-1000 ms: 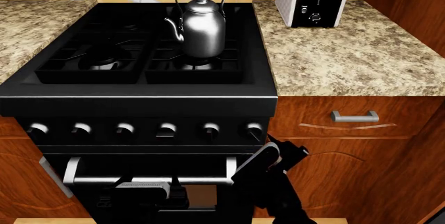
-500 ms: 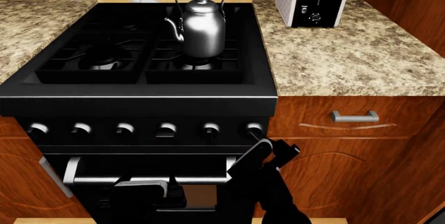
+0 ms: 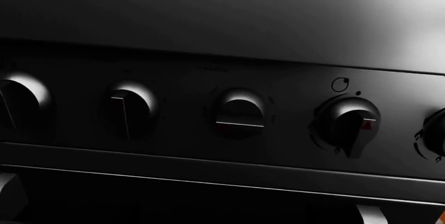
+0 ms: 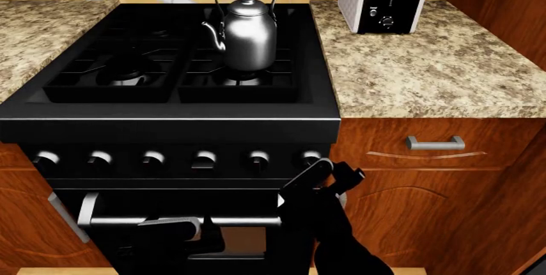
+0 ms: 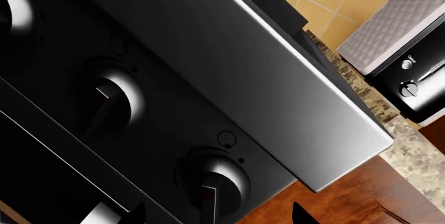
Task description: Turn off the front right burner of the stove.
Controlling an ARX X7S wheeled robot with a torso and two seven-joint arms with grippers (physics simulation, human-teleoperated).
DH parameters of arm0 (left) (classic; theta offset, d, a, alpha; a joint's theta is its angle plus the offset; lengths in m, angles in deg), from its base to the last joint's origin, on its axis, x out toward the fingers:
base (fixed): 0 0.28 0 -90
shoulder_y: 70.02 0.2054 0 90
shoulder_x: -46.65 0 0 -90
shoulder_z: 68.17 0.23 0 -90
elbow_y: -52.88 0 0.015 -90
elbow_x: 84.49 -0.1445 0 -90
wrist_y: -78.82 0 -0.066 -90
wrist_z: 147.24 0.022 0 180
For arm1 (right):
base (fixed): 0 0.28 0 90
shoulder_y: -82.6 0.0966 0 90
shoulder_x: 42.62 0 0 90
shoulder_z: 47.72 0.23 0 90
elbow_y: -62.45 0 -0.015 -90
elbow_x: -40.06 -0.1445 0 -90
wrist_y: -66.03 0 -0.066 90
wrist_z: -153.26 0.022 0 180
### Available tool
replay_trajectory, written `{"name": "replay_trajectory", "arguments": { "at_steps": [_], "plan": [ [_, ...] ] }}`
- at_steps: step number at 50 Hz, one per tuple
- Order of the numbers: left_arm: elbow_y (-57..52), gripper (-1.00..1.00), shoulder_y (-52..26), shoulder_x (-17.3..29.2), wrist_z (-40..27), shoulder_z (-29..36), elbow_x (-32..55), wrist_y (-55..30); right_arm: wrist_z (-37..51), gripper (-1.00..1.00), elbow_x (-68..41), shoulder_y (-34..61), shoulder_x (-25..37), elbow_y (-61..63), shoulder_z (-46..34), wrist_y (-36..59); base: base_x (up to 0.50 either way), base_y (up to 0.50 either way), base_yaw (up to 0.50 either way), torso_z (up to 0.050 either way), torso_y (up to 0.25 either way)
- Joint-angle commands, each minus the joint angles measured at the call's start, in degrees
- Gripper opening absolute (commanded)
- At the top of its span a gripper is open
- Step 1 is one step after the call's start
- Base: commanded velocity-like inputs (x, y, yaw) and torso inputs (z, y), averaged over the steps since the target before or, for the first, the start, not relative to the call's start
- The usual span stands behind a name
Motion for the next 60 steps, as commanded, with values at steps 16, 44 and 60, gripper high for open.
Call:
{"name": "replay_trajectory", "arguments": {
  "at_steps": [16, 44, 60],
  "plan": [
    [2.79, 1.00, -1.55, 0.51, -1.04, -0.08, 1.83, -0.63, 2.89, 1.00, -4.45, 6.39, -3.64, -17.12, 0.33, -7.57, 0.00, 0.00, 0.00, 0.000, 0.000],
    [6.31, 1.00, -3.30, 0.73, -1.46, -0.41, 4.63, -1.90, 6.40, 1.00, -2.34, 12.91, -5.13, -29.76, -4.12, -7.89, 0.00, 0.00, 0.00, 0.000, 0.000],
    [8.66, 1.00, -4.04, 0.79, -1.94, -0.29, 5.11, -1.44, 7.30, 1.00, -4.92, 15.89, -6.62, -37.36, -6.02, -12.79, 0.00, 0.00, 0.00, 0.000, 0.000]
  ]
}}
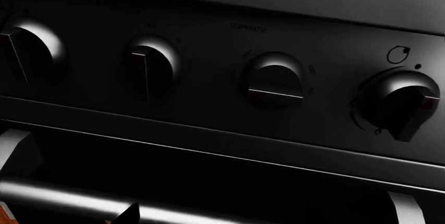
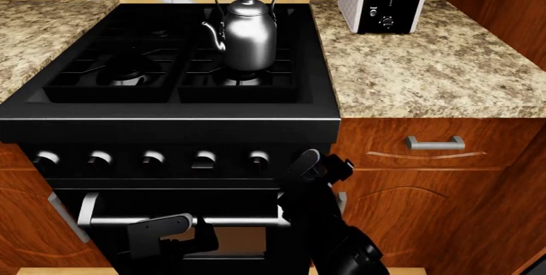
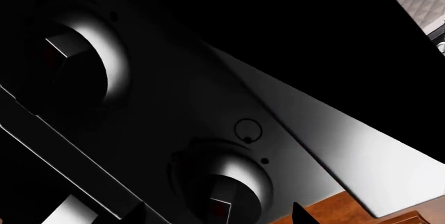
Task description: Turn off the front right burner of the stove.
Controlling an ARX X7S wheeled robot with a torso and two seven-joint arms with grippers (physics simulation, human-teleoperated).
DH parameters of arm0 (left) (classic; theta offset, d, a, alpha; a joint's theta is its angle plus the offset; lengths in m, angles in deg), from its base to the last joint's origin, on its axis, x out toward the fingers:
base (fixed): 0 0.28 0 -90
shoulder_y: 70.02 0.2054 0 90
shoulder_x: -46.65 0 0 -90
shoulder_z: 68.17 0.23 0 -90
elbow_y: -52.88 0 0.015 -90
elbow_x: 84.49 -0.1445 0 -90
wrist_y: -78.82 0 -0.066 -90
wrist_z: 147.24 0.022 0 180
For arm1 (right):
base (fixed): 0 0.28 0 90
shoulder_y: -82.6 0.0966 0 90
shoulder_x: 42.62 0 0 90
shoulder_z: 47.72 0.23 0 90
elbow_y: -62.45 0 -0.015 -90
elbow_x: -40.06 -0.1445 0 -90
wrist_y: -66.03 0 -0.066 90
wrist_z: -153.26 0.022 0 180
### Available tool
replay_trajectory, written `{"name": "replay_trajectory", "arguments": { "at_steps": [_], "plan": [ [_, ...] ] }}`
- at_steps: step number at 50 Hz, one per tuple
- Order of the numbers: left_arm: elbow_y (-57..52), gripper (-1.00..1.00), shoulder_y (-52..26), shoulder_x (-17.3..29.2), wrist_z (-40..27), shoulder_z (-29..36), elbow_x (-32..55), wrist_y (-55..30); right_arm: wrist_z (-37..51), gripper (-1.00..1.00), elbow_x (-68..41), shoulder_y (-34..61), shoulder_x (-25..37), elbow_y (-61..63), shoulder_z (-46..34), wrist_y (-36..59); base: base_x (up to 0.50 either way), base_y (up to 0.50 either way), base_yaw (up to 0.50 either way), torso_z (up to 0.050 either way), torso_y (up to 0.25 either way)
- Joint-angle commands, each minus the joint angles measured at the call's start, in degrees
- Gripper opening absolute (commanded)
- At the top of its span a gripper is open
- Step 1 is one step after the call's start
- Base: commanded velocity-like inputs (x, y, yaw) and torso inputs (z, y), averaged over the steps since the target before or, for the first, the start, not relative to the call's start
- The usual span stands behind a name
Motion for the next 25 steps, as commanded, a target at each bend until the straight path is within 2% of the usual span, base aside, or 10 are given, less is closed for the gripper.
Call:
{"name": "replay_trajectory", "arguments": {
  "at_steps": [1, 25],
  "plan": [
    [1.55, 1.00, -0.60, 0.04, -0.23, 0.12, 0.54, 0.06, 1.05, 1.00, -1.45, 1.98, -0.79, -4.61, -1.27, -2.30, 0.00, 0.00, 0.00, 0.000, 0.000],
    [2.34, 1.00, -1.25, 0.40, -0.94, 0.21, 1.75, 0.04, 3.72, 1.00, -1.63, 4.88, -1.42, -9.90, -7.65, 0.81, 0.00, 0.00, 0.00, 0.000, 0.000]
  ]
}}
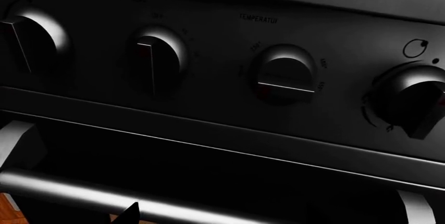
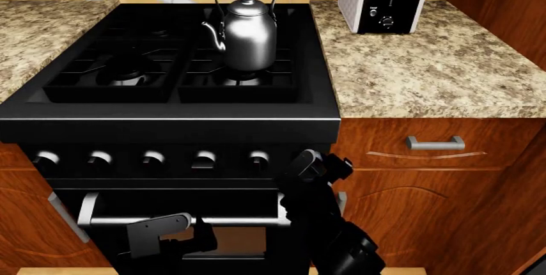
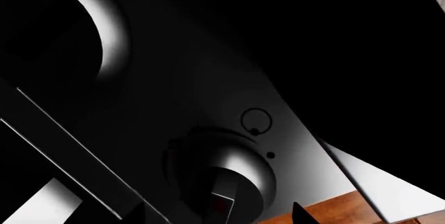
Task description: Turn off the front right burner of the stove.
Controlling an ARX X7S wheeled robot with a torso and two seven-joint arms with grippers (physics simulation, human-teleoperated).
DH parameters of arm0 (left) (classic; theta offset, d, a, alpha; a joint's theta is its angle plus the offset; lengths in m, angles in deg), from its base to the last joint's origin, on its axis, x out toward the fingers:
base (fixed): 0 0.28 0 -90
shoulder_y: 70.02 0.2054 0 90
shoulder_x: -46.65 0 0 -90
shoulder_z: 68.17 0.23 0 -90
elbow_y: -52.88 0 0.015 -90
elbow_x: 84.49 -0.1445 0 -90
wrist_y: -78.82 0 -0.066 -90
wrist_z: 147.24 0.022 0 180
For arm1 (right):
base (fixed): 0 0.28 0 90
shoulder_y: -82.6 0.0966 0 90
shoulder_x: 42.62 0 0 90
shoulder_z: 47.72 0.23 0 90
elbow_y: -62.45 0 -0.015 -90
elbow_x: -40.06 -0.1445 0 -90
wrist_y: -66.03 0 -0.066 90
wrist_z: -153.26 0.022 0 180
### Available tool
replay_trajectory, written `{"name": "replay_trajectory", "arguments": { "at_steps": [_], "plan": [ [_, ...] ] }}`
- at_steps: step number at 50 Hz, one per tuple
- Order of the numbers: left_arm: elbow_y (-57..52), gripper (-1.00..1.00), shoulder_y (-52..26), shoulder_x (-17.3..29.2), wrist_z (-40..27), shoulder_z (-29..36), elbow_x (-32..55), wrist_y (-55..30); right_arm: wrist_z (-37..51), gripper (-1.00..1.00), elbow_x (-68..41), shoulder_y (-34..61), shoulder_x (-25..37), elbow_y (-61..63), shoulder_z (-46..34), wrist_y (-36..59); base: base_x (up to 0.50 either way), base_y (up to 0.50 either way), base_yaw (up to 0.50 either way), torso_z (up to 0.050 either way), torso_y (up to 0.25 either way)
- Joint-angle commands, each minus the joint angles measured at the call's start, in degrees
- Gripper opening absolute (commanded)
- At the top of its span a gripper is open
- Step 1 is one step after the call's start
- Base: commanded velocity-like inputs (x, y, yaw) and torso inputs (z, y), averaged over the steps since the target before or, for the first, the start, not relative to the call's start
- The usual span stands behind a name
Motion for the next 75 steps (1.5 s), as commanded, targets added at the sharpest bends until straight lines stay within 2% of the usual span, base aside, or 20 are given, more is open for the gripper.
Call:
{"name": "replay_trajectory", "arguments": {
  "at_steps": [1, 13, 14, 33, 49, 75],
  "plan": [
    [0.25, 1.00, -0.30, 0.17, -0.32, -0.05, 0.75, -0.12, 1.03, 1.00, -0.50, 1.30, -0.34, -2.31, -3.21, 1.00, 0.00, 0.00, 0.00, 0.000, 0.000],
    [0.17, 1.00, -0.21, 0.30, -0.86, -0.20, 1.38, 0.16, 1.70, 1.00, -3.43, 2.19, -0.52, -4.34, -5.66, -0.62, 0.00, 0.00, 0.00, 0.000, 0.000],
    [0.24, 1.00, -0.24, 0.31, -0.88, -0.18, 1.41, 0.18, 1.83, -1.00, -3.70, 2.33, -0.55, -4.63, -5.89, -0.80, 0.00, 0.00, 0.00, 0.000, 0.000],
    [0.84, 1.00, -0.54, 0.46, -1.50, 0.06, 2.06, 0.28, 3.71, -1.00, -7.30, 3.52, -0.33, -5.91, -9.22, -1.89, 0.00, 0.00, 0.00, 0.000, 0.000],
    [0.98, 1.00, -0.53, 0.70, -1.77, 0.49, 2.40, 0.62, 1.63, -1.00, -13.38, 2.09, 1.12, -2.10, -6.66, -6.00, 0.00, 0.00, 0.00, 0.000, 0.000],
    [1.76, 1.00, -0.99, 1.05, -2.49, 0.70, 3.20, 0.81, -4.22, -1.00, -22.88, 2.21, 0.04, -4.50, -3.52, -12.75, 0.00, 0.00, 0.00, -0.001, 0.000]
  ]
}}
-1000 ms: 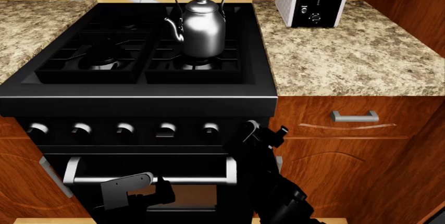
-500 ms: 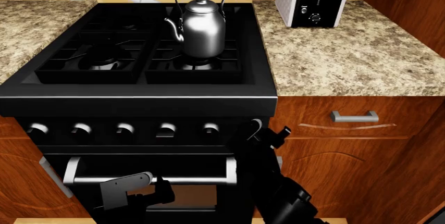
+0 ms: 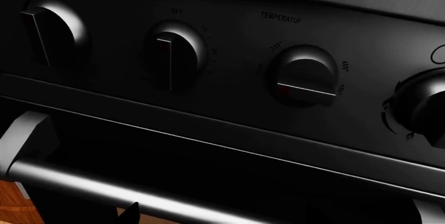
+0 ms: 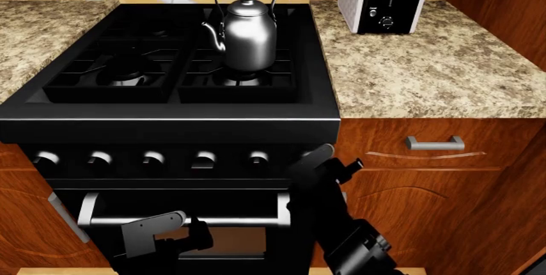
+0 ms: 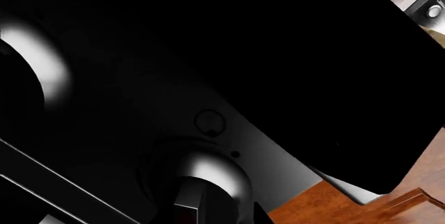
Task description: Turn off the front right burner of the stove.
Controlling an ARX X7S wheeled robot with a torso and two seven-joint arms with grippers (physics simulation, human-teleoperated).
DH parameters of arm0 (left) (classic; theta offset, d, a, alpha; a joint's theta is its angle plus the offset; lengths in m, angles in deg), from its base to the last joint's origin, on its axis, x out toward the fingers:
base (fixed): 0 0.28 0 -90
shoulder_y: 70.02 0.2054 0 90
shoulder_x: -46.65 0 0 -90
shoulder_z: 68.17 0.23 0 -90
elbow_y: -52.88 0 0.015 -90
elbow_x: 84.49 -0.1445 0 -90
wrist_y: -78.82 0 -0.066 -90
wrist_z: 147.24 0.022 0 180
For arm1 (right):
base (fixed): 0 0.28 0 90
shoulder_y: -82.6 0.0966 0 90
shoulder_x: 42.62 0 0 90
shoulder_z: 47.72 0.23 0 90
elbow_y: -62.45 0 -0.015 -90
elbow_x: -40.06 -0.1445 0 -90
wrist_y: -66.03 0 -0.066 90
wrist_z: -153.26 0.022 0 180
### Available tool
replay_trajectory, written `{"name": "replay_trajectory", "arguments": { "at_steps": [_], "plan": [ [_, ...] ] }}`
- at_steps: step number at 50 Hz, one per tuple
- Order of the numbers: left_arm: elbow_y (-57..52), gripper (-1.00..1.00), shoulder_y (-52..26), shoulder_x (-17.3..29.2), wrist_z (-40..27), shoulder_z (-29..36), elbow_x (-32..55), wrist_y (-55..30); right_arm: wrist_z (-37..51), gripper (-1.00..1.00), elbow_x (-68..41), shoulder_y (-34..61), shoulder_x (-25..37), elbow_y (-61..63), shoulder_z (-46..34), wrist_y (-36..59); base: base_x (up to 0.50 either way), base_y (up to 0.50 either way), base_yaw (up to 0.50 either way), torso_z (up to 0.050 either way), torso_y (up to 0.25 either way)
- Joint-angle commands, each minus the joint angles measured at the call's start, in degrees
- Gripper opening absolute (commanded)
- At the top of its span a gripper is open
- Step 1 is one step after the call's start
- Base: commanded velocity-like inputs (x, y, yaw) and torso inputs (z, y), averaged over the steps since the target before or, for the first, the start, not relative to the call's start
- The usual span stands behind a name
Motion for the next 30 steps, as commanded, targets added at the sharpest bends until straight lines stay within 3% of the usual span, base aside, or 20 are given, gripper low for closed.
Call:
{"name": "replay_trajectory", "arguments": {
  "at_steps": [1, 30],
  "plan": [
    [0.31, 1.00, -0.20, 0.14, -0.31, 0.15, 0.29, 0.12, -5.97, -1.00, -9.62, 0.30, -2.01, -0.18, -2.03, -3.44, 0.01, 0.00, 0.01, 0.000, 0.000],
    [0.55, 1.00, -0.22, 0.49, -0.71, 0.86, 0.86, 0.64, -11.93, -1.00, -22.13, -1.60, -1.84, 2.63, 1.02, -7.12, 0.00, 0.00, 0.01, -0.001, 0.000]
  ]
}}
